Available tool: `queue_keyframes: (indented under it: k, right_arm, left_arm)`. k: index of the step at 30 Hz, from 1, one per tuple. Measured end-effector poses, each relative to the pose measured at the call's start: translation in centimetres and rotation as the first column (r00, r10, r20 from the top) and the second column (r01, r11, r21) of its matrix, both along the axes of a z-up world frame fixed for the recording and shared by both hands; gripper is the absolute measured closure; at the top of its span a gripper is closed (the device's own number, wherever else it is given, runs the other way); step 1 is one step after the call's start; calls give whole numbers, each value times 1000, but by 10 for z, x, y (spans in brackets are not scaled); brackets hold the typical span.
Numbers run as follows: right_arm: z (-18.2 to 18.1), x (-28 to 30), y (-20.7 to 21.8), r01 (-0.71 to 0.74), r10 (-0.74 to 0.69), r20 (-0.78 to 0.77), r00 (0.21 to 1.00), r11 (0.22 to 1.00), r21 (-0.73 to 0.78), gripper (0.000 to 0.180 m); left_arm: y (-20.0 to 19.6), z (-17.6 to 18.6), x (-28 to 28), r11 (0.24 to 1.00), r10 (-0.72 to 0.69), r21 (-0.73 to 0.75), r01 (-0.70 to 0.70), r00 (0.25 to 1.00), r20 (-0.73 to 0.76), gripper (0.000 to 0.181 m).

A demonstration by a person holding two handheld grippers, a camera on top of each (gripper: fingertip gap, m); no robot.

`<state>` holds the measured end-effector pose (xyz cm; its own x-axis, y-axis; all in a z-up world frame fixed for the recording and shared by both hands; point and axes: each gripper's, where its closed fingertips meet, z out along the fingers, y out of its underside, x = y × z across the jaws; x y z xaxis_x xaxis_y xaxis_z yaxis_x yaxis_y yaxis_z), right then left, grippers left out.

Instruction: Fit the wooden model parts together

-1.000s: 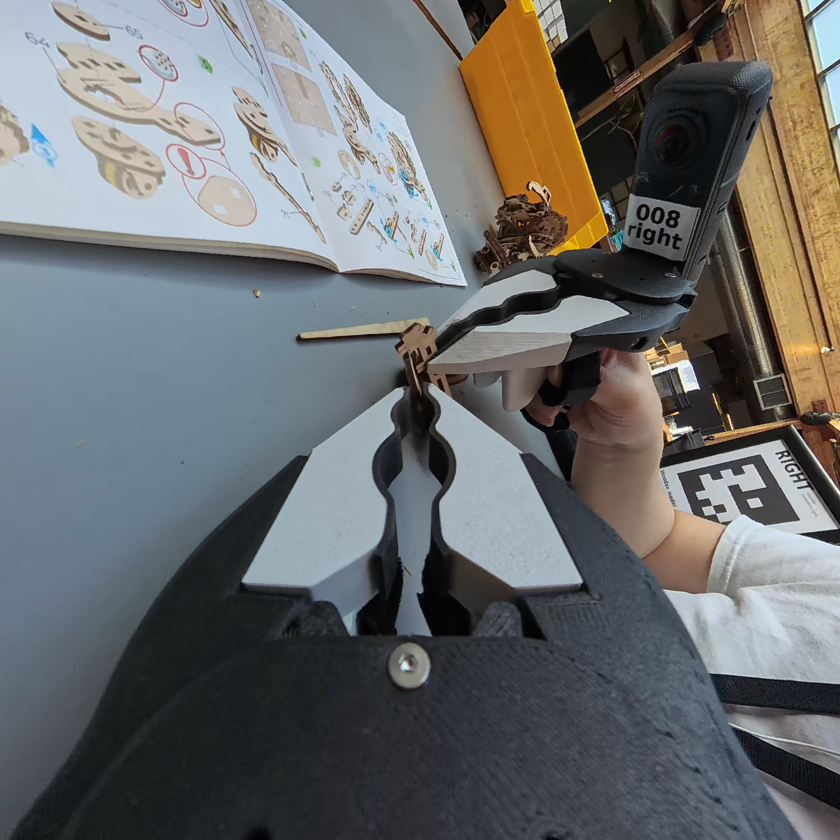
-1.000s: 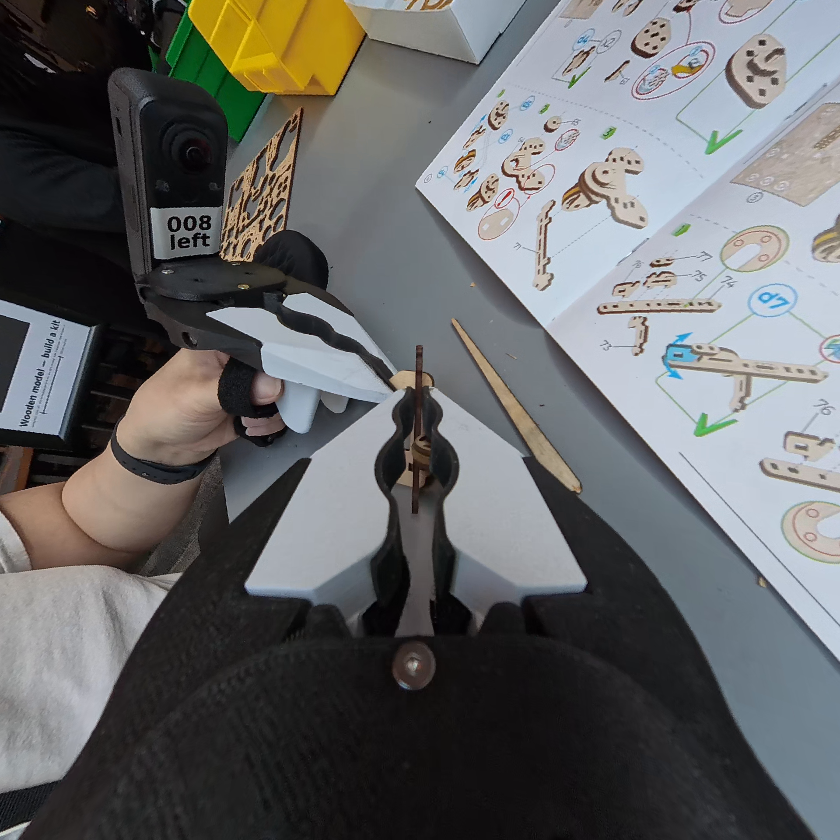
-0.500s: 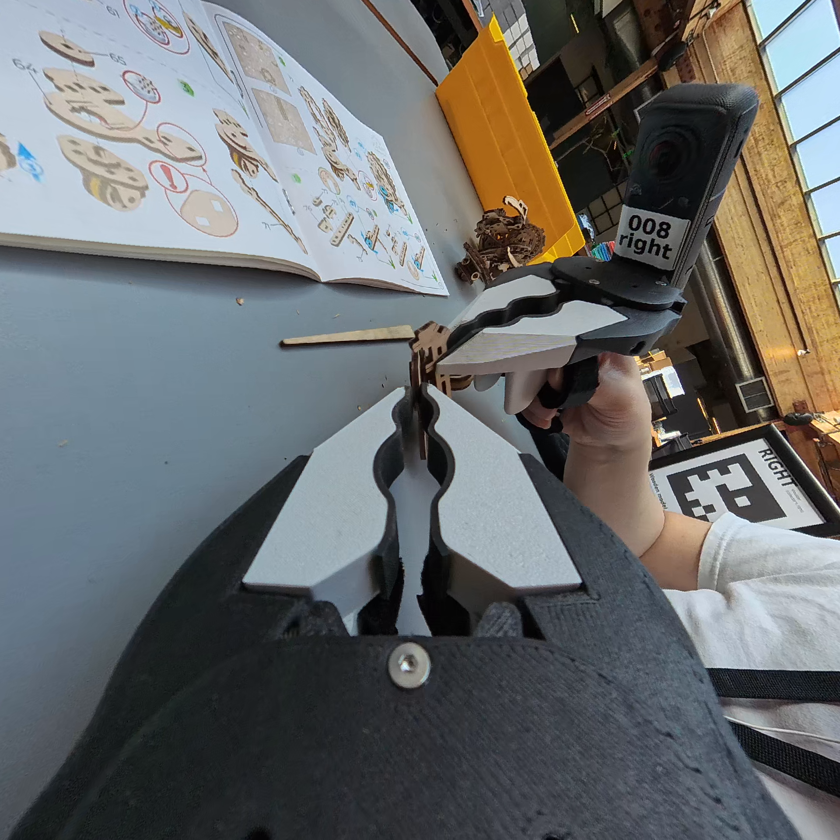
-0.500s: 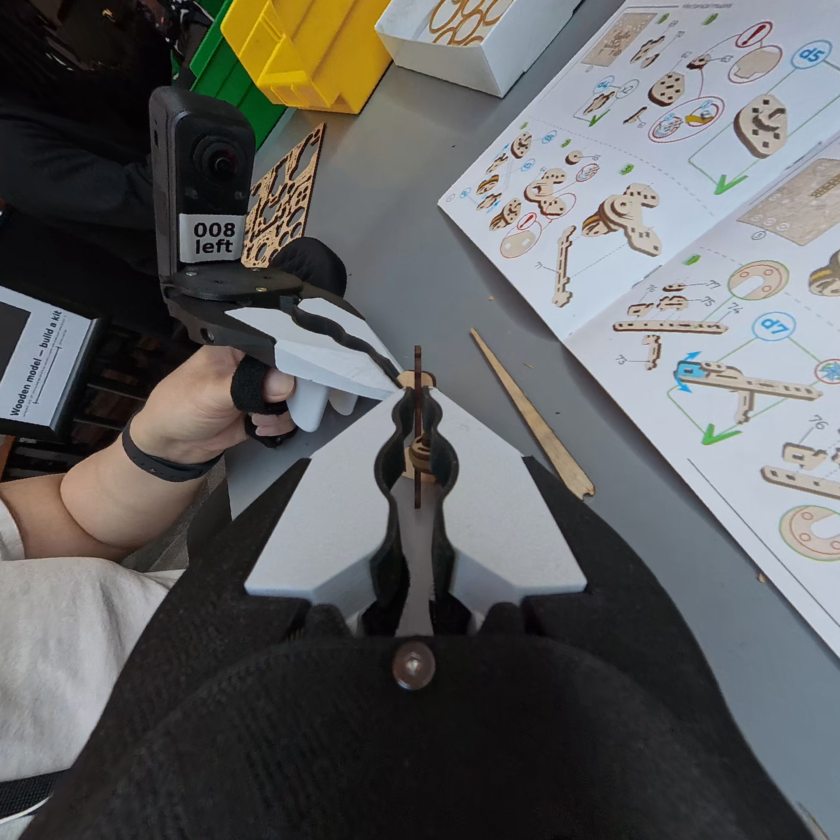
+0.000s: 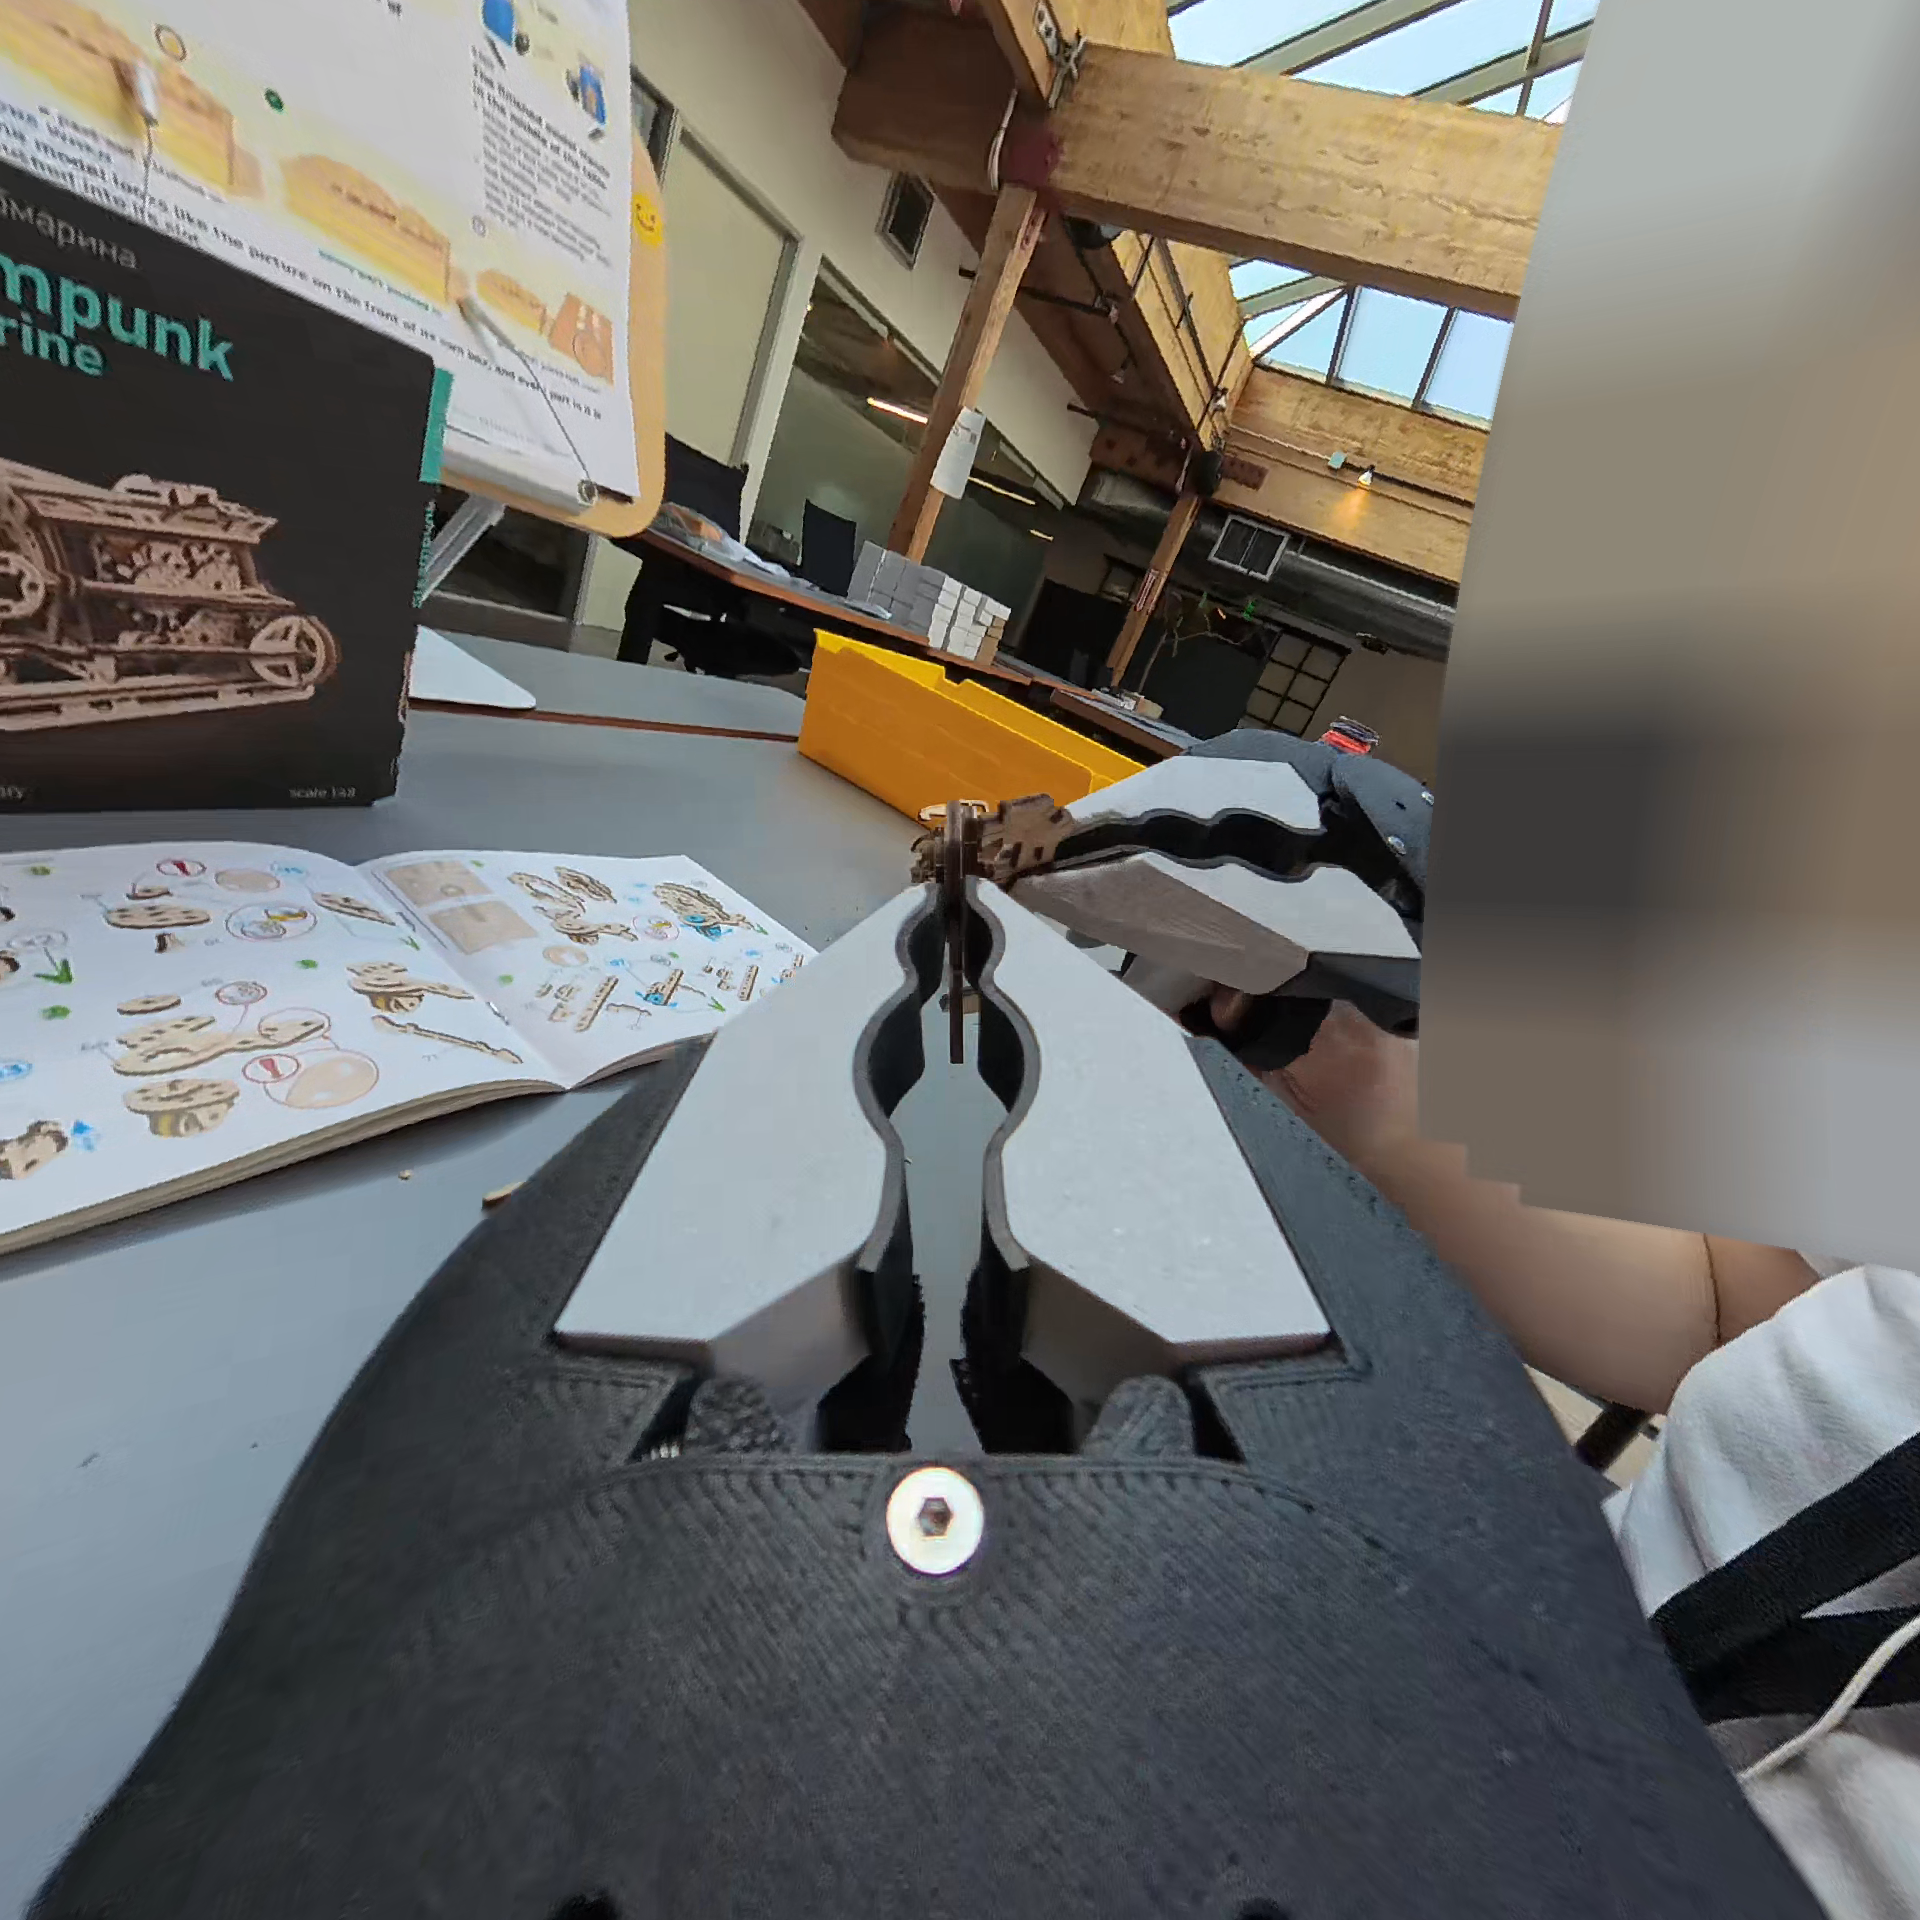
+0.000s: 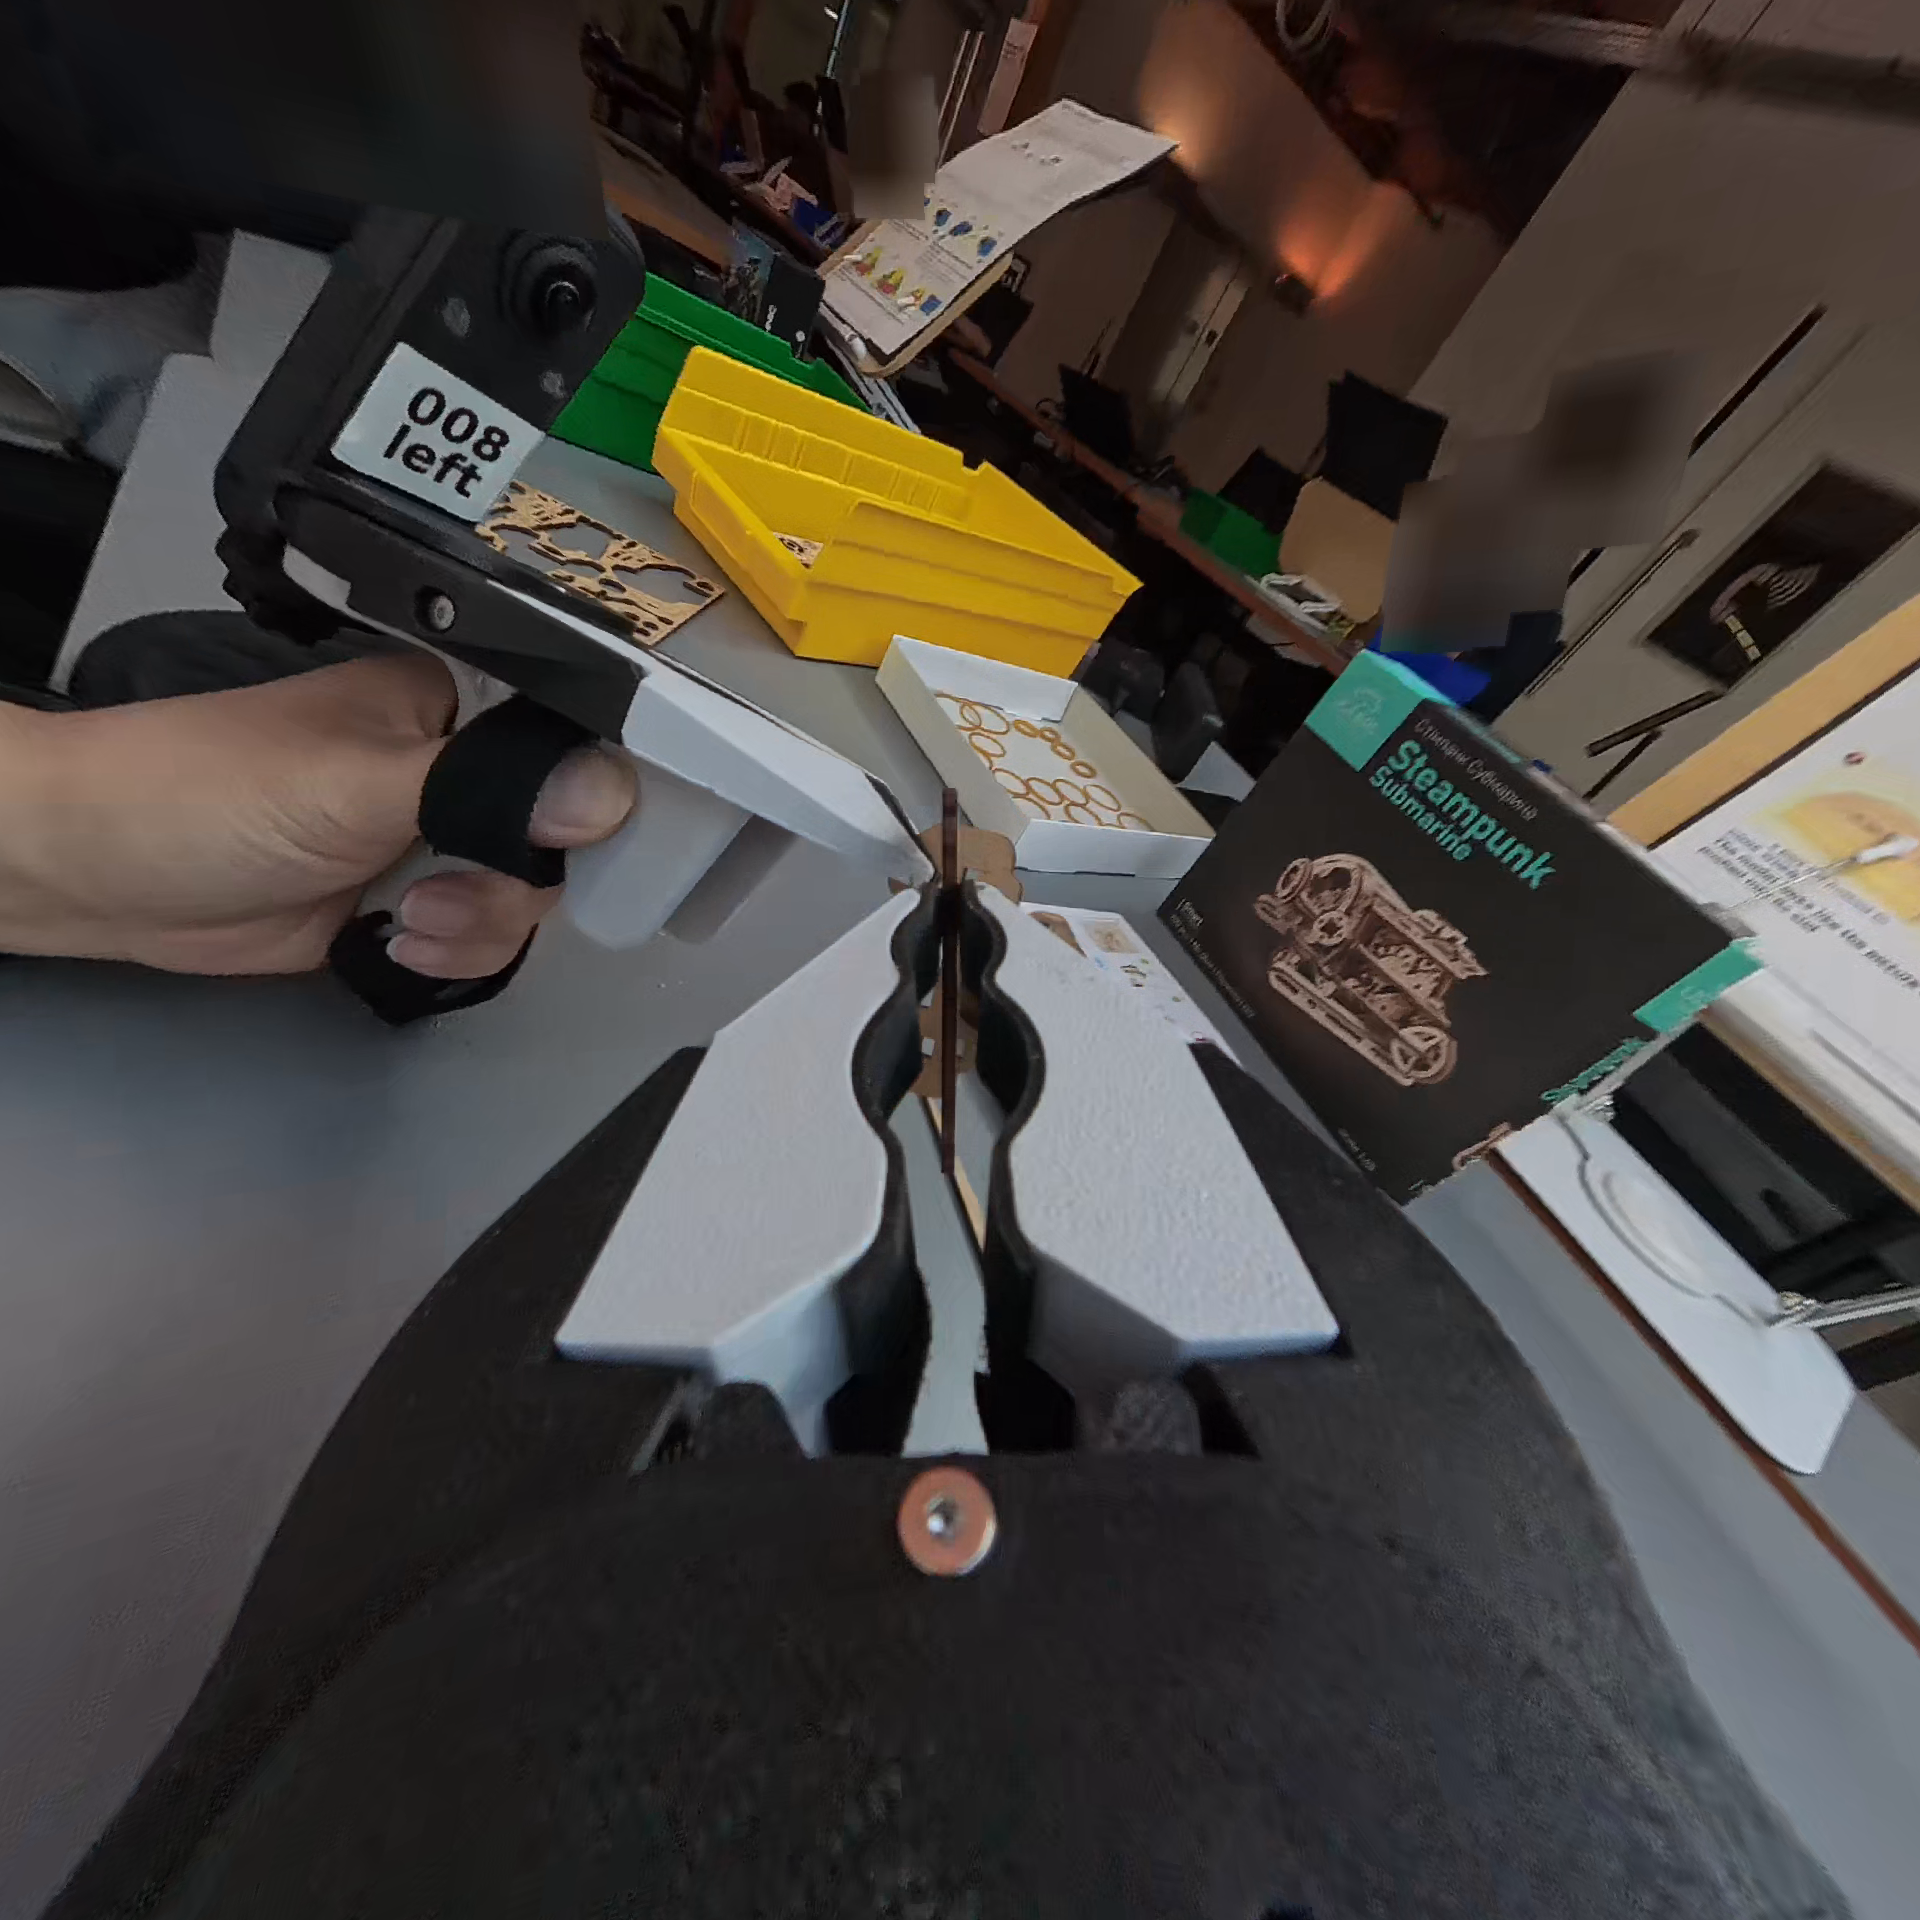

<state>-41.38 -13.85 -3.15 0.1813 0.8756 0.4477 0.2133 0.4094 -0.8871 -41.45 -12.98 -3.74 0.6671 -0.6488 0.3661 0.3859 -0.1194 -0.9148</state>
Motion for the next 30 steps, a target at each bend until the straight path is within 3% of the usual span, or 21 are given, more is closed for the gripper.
queue_keyframes:
  k: [4, 7, 14, 16, 18, 20, 24, 26, 30]
  right_arm:
    - [10, 2, -14, 83, -76, -35, 996, 955, 285, 178]
    - [12, 0, -19, 116, -110, -39, 993, 905, 410, 178]
    - [15, 0, -17, 130, -120, -50, 992, 901, 414, 178]
    - [15, -2, -15, 112, -98, -59, 993, 940, 321, 178]
    - [15, -2, -6, 83, -74, -84, 994, 991, 102, 178]
    - [9, -4, 6, 31, -45, -88, 995, 988, -154, 178]
    - [-17, -13, 20, -72, 54, -48, 997, 797, -599, 177]
    - [-22, -11, 32, -71, 36, -65, 997, 729, -681, 178]
    - [-32, -12, 34, -94, 86, -48, 995, 670, -737, 178]
  left_arm:
    - [-10, 13, 2, 996, 20, 91, -18, 1000, -15, 181]
    - [-13, 17, 2, 994, 20, 111, -19, 1000, -8, 181]
    - [-15, 17, -1, 994, 15, 107, -15, 1000, 5, 181]
    - [-13, 15, -1, 995, 27, 94, -27, 1000, -2, 181]
    - [-8, 11, -3, 997, 48, 62, -48, 999, -7, 181]
    - [0, 4, -4, 997, 75, -6, -75, 997, -21, 181]
    - [17, -22, -8, 969, 115, -211, -129, 990, -76, 181]
    - [19, -25, -9, 959, 115, -251, -128, 991, -66, 181]
    - [23, -36, -12, 940, 124, -310, -140, 990, -70, 181]
